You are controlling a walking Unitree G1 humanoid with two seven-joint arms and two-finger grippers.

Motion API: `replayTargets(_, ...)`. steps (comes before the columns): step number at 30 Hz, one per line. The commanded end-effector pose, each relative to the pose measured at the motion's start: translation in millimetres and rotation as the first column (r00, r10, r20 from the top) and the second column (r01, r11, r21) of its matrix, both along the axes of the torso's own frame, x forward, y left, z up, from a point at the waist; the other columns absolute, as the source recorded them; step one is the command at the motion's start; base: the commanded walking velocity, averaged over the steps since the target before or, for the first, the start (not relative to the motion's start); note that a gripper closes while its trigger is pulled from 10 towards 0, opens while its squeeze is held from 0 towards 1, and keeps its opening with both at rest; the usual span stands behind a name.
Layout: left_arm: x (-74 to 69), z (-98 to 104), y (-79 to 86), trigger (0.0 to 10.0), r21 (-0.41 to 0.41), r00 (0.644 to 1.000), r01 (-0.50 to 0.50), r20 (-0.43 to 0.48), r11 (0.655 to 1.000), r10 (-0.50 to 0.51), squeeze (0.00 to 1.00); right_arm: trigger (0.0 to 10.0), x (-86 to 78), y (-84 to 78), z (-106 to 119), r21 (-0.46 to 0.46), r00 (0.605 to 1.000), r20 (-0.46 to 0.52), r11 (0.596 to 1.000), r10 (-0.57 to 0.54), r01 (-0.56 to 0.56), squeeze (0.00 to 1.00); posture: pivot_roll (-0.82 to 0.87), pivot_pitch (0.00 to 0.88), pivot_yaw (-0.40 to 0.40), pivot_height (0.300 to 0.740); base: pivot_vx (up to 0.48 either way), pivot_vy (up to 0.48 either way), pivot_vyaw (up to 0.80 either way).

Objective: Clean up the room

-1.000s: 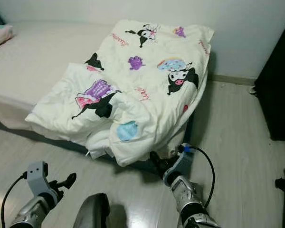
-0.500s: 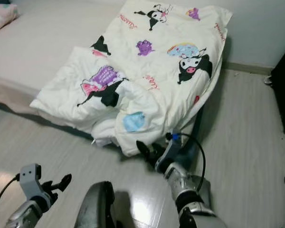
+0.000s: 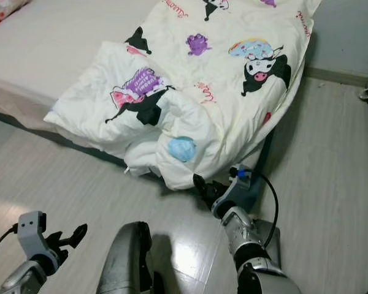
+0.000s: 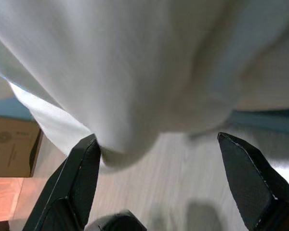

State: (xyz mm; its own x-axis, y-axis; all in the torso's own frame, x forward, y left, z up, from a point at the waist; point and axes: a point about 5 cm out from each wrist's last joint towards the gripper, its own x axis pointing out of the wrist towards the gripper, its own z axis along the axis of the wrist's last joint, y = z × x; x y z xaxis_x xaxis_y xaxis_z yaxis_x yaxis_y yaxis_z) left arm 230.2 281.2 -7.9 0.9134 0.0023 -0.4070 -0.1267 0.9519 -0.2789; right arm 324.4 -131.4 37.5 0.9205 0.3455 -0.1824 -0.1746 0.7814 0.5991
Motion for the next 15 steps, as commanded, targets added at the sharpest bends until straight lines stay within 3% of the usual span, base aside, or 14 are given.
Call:
replayTargets(1, -14.5, -4, 12.1, 10.0, 0.016, 0.999, -0.011, -0.046, 1.0, 0.012, 0.0, 10.0, -11.9, 0.7, -16, 0.012, 0.998, -0.068, 1.0, -0.016, 0.017, 0.0, 0.28, 0.395, 0.135, 0.445, 0.0, 0.0, 0.0)
replayTargets(9, -19.6, -2, 15.8, 10.0, 0.027, 0.999, 0.007, -0.054, 1.0, -0.006, 0.0, 10.0, -11.7, -13.2, -16, 0.01, 0.995, -0.062, 0.997, -0.077, 0.078, 0.0, 0.31, 0.407, 0.153, 0.445, 0.0, 0.0, 0.0)
replayTargets(15, -23.6, 0, 21.2, 10.0, 0.04, 0.998, 0.016, -0.059, 0.999, -0.014, 0.0, 10.0, -2.2, -30.6, 2, 0.026, 0.991, 0.061, 0.992, -0.122, 0.121, 0.0, 0.33, 0.409, 0.167, 0.445, 0.0, 0.0, 0.0)
